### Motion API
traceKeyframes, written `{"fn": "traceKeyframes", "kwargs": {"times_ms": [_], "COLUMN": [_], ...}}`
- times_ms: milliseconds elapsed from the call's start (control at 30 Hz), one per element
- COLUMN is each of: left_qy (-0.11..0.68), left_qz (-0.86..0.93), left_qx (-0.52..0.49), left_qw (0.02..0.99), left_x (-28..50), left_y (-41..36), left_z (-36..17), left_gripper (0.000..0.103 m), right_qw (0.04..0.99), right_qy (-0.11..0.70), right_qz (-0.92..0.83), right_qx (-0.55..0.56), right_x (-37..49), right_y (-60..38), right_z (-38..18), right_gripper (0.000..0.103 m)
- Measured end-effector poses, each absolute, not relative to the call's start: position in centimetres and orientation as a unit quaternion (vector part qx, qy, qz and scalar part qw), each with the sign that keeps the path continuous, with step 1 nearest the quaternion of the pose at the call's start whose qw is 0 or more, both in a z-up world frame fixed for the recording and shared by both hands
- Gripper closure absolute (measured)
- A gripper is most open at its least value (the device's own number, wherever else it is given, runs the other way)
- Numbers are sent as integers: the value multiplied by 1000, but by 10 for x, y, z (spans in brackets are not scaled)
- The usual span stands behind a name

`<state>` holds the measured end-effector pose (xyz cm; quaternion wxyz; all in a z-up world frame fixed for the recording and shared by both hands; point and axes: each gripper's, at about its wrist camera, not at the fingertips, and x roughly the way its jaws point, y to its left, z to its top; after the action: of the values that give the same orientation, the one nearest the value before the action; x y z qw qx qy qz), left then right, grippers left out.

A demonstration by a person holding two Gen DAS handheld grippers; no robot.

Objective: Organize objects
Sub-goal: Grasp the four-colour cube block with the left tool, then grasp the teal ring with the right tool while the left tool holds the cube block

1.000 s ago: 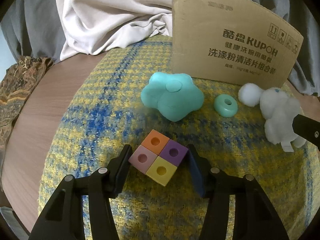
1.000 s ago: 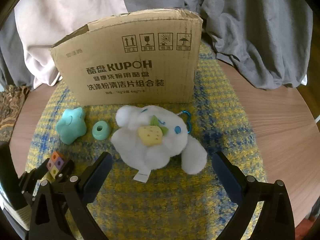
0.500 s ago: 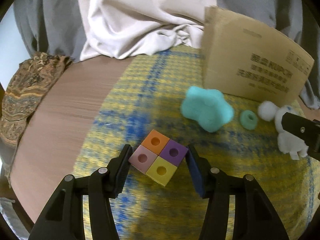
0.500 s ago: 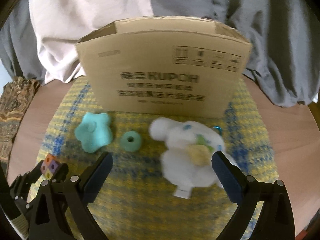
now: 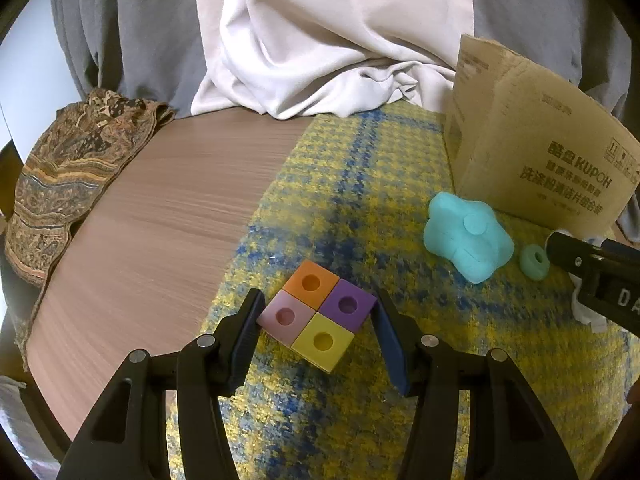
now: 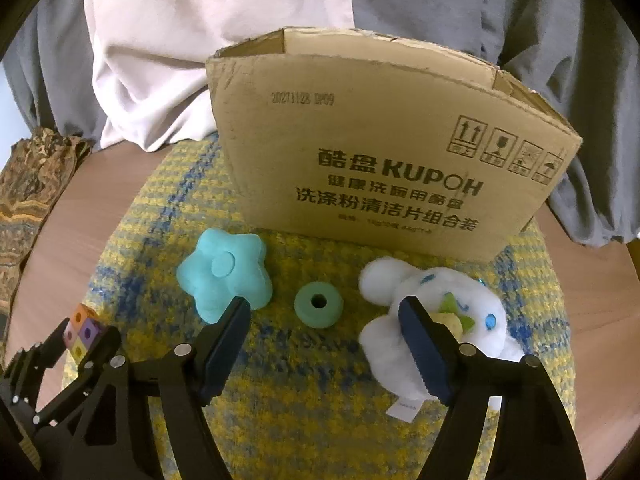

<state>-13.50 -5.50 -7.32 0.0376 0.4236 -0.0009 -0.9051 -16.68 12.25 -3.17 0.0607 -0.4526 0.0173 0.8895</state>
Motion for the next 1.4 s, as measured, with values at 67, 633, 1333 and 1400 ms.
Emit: {"fn": "traceKeyframes", "kwargs": {"times_ms": [67,633,1333,1400], "left_qy": [1,7,6,6], "left_qz": [-905,-901,-906,-906], "left_qx": [424,432,424,422], "left_qw": [37,29,24,24], "left_x": [-137,-147,-147,-147], "left_y": [-55,-55,-47,-47], "left_z": [-74,-83,-72,-70], "left_gripper": [49,49,49,49], "right_qw": [62,66,69,71], "right_qy": [16,-48,-47,-51], "right_qz": [886,869,876,879], "right_qx": [-458,-489,-475,-469], "right_x": [-171,-192,-188,-187], "right_y": [122,103,107,105], "right_z": [-37,-61,-46,-41], "right_gripper": [30,42,55,55]}}
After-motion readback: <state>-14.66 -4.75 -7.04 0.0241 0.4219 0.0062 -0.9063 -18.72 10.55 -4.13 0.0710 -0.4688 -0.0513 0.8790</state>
